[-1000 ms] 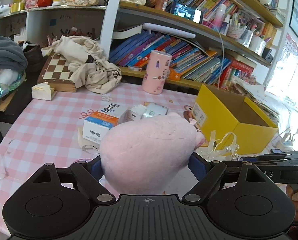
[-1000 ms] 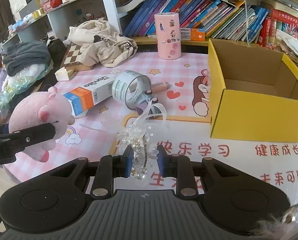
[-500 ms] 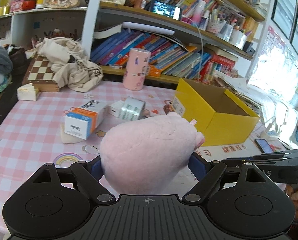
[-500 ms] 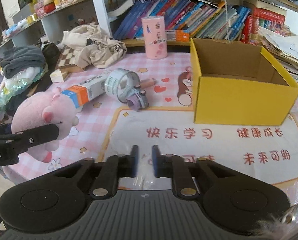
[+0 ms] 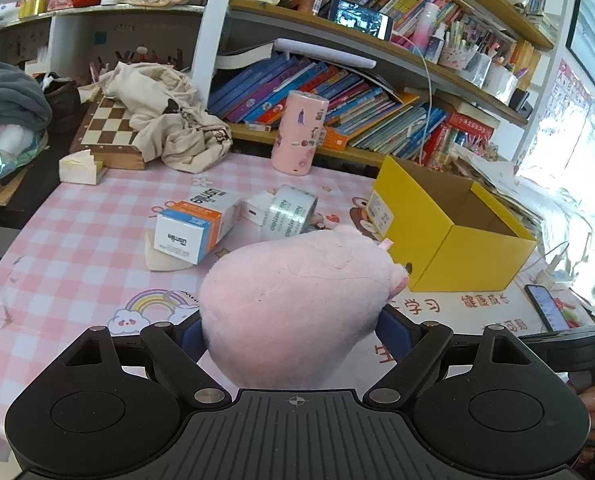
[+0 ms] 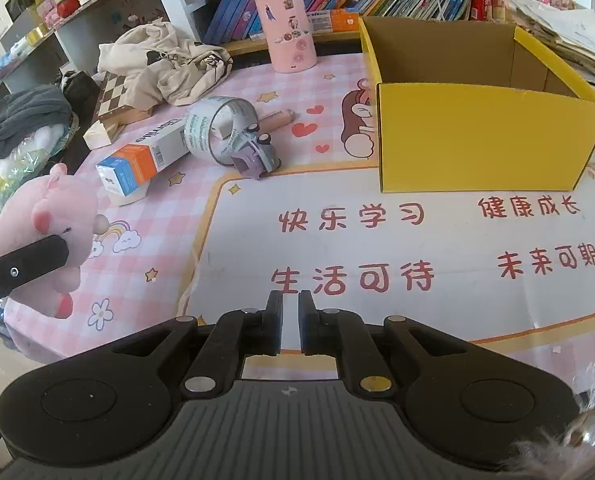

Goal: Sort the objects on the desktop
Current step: 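Lift the pig with the left gripper while the right lifts the bracelet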

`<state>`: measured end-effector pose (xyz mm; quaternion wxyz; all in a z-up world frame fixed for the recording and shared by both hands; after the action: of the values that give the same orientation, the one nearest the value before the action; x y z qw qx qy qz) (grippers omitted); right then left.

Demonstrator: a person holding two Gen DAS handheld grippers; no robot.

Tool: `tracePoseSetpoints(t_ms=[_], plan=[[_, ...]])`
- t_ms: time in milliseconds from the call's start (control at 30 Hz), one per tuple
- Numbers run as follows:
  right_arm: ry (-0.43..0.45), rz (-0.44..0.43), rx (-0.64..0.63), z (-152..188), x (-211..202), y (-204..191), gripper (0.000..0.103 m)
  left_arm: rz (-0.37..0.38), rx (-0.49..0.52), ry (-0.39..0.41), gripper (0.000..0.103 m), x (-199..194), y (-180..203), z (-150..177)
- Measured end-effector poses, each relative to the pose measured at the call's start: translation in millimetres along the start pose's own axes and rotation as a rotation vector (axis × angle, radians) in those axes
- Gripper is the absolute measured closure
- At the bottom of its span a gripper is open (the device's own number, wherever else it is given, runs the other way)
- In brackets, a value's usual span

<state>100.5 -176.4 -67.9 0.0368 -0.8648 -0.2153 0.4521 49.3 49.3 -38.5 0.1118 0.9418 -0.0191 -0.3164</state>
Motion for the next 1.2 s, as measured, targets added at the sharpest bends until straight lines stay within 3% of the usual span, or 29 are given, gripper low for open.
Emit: tracePoseSetpoints(t_ms=[433,1000,1200], plan=[[0.023,-0.024,-0.047,-18,4,-1,0.102,-0.021,-0.024,0.011,0.017,4,-1,-5],[-0.006,-0.02,-0.09,-1,1,-4,0.101,-0.014,-0.04,-0.014,0.017,4,4,5],[-0.027,-0.006,-0.113,5,4,-2,0.101,-0.052,-0.052,-0.035,0.017,16,-5,13]])
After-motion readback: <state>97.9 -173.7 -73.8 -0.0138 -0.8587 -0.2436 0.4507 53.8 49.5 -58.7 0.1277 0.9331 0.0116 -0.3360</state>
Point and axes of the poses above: each gripper's, at about its wrist camera, not at the fingertips, and x roughly the way its jaws point, y to its right, z to its underside, the point moved 5 cm from there along x, roughly the way its jaws point, and after that the axes turned 2 degrees about -z, right-handed, at the moved point
